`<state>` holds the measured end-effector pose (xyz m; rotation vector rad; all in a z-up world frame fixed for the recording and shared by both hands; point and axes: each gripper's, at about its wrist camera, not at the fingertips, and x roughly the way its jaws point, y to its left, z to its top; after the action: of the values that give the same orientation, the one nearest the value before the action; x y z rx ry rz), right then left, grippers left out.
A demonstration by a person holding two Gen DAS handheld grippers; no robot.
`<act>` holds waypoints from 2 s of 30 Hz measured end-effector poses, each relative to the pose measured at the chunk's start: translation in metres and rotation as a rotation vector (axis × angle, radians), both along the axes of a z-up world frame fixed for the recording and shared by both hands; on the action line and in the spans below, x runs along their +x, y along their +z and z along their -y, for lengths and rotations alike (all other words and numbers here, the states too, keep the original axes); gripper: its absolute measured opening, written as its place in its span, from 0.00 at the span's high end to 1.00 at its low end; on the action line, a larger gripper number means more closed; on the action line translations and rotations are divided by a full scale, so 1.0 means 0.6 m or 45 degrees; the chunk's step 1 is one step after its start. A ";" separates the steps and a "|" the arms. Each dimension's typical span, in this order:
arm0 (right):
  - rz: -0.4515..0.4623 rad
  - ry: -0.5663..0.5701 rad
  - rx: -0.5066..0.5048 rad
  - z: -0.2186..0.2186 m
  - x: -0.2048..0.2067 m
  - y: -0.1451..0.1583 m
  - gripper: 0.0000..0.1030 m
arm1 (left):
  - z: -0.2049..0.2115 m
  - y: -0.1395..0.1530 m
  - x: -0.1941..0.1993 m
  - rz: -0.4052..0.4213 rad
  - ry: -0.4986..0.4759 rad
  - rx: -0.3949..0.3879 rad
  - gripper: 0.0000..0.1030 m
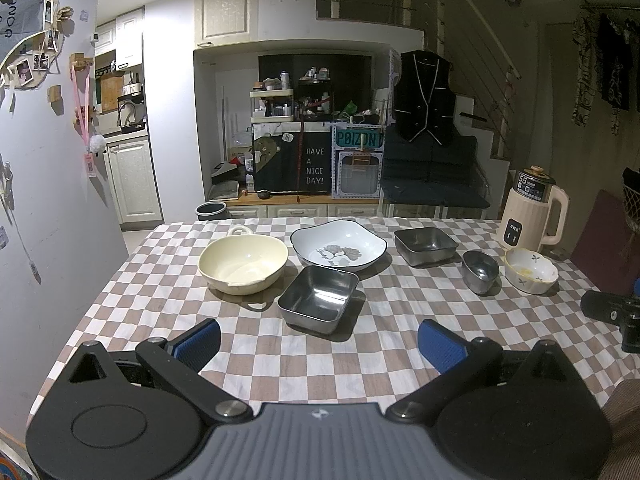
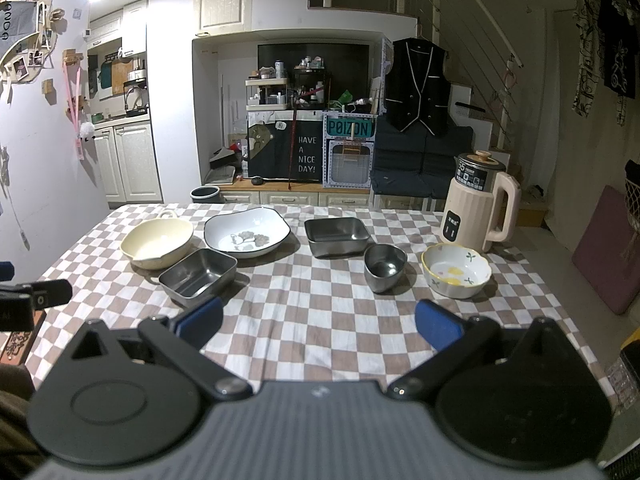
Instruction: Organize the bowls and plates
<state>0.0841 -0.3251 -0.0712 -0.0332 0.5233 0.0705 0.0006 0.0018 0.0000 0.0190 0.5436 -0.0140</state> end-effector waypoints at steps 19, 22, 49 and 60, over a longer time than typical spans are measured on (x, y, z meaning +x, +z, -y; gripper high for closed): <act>0.061 0.038 -0.039 -0.005 0.058 0.019 0.00 | 0.004 0.024 0.080 0.021 0.034 0.048 0.00; 0.089 0.040 -0.043 -0.001 0.093 0.027 0.00 | -0.007 0.030 0.112 0.024 0.020 0.022 0.00; -0.030 0.273 0.367 -0.022 0.579 -0.088 0.00 | -0.061 -0.079 0.467 -0.006 -0.010 -0.290 0.09; -0.234 0.382 0.159 -0.083 0.789 -0.173 0.15 | -0.088 -0.173 0.571 -0.182 -0.050 -0.466 0.44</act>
<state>0.5578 -0.2753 -0.1748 0.0169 0.6938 0.4021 0.3431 0.0547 -0.1037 -0.3308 0.6769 -0.1537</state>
